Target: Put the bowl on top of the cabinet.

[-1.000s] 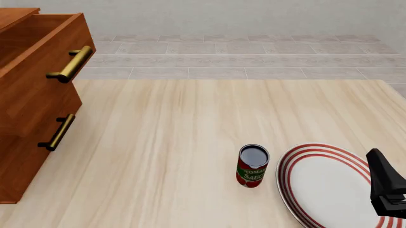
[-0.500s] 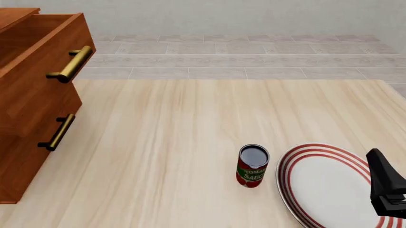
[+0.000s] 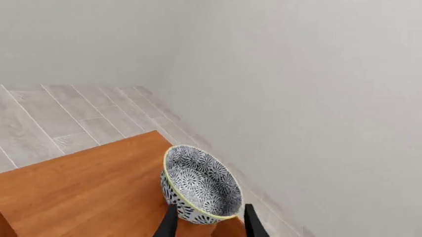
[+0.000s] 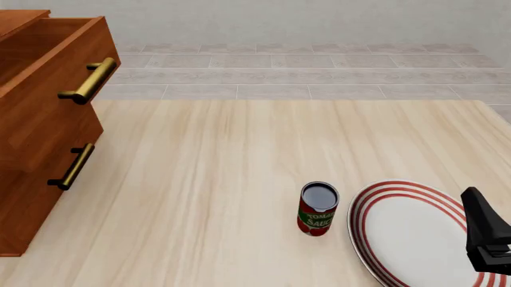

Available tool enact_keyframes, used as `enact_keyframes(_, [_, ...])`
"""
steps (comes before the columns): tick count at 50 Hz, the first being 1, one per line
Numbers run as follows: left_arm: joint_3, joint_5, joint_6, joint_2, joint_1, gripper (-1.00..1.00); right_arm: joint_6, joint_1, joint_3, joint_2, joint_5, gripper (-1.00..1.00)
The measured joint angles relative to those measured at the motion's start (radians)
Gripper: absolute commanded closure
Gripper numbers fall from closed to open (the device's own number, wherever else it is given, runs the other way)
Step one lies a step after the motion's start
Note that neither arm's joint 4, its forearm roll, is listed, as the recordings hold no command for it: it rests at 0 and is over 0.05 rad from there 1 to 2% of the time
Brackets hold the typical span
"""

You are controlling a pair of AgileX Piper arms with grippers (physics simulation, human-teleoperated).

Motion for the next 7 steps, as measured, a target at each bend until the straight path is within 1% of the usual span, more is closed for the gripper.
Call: enact_keyframes(7, [0.042, 0.04, 0.001, -0.123, -0.08, -1.0, 0.0, 0.0, 0.0, 0.0, 0.0, -1.0])
